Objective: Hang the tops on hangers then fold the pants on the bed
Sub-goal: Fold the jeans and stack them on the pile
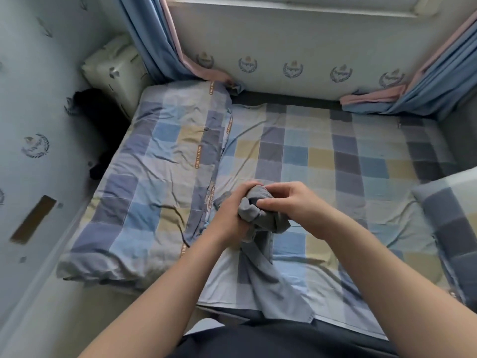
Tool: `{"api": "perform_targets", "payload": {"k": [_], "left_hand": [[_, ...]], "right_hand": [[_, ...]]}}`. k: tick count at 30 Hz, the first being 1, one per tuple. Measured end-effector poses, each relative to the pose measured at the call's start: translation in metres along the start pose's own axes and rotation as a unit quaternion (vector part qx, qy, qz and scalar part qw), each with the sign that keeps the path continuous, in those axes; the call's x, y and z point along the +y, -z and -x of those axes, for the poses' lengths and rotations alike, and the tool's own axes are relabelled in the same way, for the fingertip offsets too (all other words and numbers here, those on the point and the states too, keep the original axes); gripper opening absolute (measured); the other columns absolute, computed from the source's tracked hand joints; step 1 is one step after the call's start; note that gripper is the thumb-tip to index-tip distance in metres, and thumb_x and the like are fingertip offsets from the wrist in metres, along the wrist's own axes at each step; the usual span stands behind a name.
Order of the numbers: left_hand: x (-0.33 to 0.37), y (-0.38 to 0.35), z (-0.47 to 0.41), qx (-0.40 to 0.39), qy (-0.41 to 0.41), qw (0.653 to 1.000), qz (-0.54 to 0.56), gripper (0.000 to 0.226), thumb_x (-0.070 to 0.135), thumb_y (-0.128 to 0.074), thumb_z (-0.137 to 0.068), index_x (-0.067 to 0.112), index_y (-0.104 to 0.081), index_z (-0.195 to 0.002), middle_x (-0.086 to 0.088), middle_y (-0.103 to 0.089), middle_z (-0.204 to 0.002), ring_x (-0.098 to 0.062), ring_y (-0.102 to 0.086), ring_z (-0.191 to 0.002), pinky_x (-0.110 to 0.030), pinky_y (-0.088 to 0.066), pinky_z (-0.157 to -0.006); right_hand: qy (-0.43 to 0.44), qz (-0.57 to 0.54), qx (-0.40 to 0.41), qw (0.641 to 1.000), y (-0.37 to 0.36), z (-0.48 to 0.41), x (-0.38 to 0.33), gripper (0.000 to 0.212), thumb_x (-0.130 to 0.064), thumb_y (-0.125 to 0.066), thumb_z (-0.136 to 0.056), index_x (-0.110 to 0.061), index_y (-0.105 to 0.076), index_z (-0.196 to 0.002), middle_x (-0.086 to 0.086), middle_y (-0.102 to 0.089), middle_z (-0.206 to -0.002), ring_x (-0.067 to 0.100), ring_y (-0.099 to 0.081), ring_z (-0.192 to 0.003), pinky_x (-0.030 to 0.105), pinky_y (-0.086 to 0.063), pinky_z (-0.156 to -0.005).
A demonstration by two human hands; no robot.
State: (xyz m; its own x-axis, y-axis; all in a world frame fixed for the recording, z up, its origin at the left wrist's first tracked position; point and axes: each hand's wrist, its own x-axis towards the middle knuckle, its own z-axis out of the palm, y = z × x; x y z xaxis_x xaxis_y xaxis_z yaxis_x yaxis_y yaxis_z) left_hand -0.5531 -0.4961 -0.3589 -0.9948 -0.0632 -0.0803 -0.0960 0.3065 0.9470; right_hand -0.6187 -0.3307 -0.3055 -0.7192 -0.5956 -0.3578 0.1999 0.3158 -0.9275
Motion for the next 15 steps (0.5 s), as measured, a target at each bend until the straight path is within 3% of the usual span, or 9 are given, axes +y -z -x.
{"api": "perform_targets", "payload": {"k": [2, 4, 5, 7, 9, 11, 12, 14, 15], "left_hand": [[-0.001, -0.003, -0.004, 0.066, 0.047, 0.994, 0.071, 0.028, 0.004, -0.064, -0.092, 0.021, -0.063, -0.113, 0.002, -0.07, -0.106, -0.02, -0.067, -0.103, -0.029, -0.056, -0.09], [-0.007, -0.001, -0.007, 0.11, 0.105, 0.978, 0.145, 0.015, 0.008, -0.064, -0.093, 0.01, -0.069, -0.106, -0.013, -0.073, -0.106, -0.033, -0.068, -0.107, -0.048, -0.055, -0.096], [-0.009, 0.002, -0.006, 0.117, 0.137, 0.962, 0.204, 0.019, 0.015, -0.066, -0.09, 0.006, -0.071, -0.107, -0.017, -0.074, -0.11, -0.035, -0.068, -0.109, -0.051, -0.054, -0.097], [-0.012, 0.015, -0.006, 0.119, 0.188, 0.917, 0.331, 0.023, 0.02, -0.066, -0.092, 0.007, -0.073, -0.108, -0.014, -0.075, -0.113, -0.03, -0.07, -0.11, -0.044, -0.057, -0.091], [-0.01, 0.031, -0.008, 0.117, 0.199, 0.884, 0.408, 0.019, 0.02, -0.064, -0.094, 0.009, -0.077, -0.103, -0.012, -0.076, -0.108, -0.024, -0.074, -0.102, -0.033, -0.06, -0.077], [-0.005, 0.045, -0.012, 0.103, 0.196, 0.863, 0.455, 0.025, 0.027, -0.064, -0.089, 0.01, -0.081, -0.095, -0.013, -0.077, -0.104, -0.024, -0.075, -0.096, -0.032, -0.061, -0.072], [0.0, 0.05, -0.012, 0.092, 0.194, 0.856, 0.471, 0.028, 0.031, -0.063, -0.087, 0.009, -0.081, -0.093, -0.014, -0.076, -0.103, -0.027, -0.074, -0.096, -0.035, -0.061, -0.074], [0.002, 0.06, -0.012, 0.063, 0.192, 0.844, 0.498, 0.035, 0.034, -0.06, -0.088, 0.005, -0.079, -0.094, -0.018, -0.073, -0.102, -0.032, -0.072, -0.095, -0.041, -0.059, -0.081], [0.002, 0.066, -0.011, 0.049, 0.19, 0.84, 0.505, 0.037, 0.035, -0.059, -0.088, 0.004, -0.077, -0.094, -0.019, -0.073, -0.1, -0.033, -0.071, -0.094, -0.042, -0.058, -0.083]], "right_hand": [[0.012, -0.031, 0.006, 0.999, 0.005, 0.002, 0.003, 0.012, -0.021, -0.07, -0.093, -0.023, -0.081, -0.096, 0.002, -0.078, -0.102, 0.01, -0.071, -0.092, 0.024, -0.056, -0.077], [0.029, -0.029, 0.04, 0.998, 0.012, 0.0, 0.012, 0.016, -0.022, -0.064, -0.097, -0.022, -0.08, -0.099, 0.0, -0.077, -0.105, 0.011, -0.07, -0.098, 0.028, -0.056, -0.085], [0.034, -0.005, 0.065, 0.997, 0.016, -0.002, 0.018, 0.018, -0.017, -0.062, -0.098, -0.021, -0.078, -0.105, -0.002, -0.076, -0.107, 0.012, -0.069, -0.101, 0.03, -0.055, -0.091], [0.027, 0.049, 0.086, 0.995, 0.02, -0.006, 0.034, 0.04, 0.003, -0.054, -0.095, -0.025, -0.069, -0.119, -0.005, -0.072, -0.118, 0.012, -0.065, -0.11, 0.032, -0.052, -0.099], [0.004, 0.115, 0.051, 0.992, 0.018, -0.013, 0.053, 0.07, 0.012, -0.051, -0.089, -0.034, -0.049, -0.142, -0.009, -0.056, -0.139, 0.012, -0.053, -0.128, 0.028, -0.046, -0.101], [-0.007, 0.183, -0.002, 0.983, 0.006, -0.024, 0.069, 0.089, 0.001, -0.066, -0.087, -0.04, -0.027, -0.155, -0.017, -0.035, -0.149, 0.005, -0.034, -0.139, 0.023, -0.035, -0.107], [0.004, 0.201, -0.017, 0.979, -0.002, -0.031, 0.075, 0.092, -0.008, -0.074, -0.085, -0.04, -0.026, -0.156, -0.019, -0.032, -0.151, 0.003, -0.03, -0.14, 0.023, -0.031, -0.111], [0.018, 0.198, -0.026, 0.98, -0.019, -0.048, 0.084, 0.076, -0.017, -0.081, -0.08, -0.04, -0.045, -0.143, -0.019, -0.049, -0.144, 0.006, -0.044, -0.133, 0.022, -0.038, -0.108], [0.004, 0.198, -0.019, 0.98, -0.028, -0.055, 0.086, 0.058, -0.015, -0.078, -0.08, -0.042, -0.055, -0.126, -0.019, -0.062, -0.127, 0.009, -0.054, -0.121, 0.017, -0.045, -0.098]]}}
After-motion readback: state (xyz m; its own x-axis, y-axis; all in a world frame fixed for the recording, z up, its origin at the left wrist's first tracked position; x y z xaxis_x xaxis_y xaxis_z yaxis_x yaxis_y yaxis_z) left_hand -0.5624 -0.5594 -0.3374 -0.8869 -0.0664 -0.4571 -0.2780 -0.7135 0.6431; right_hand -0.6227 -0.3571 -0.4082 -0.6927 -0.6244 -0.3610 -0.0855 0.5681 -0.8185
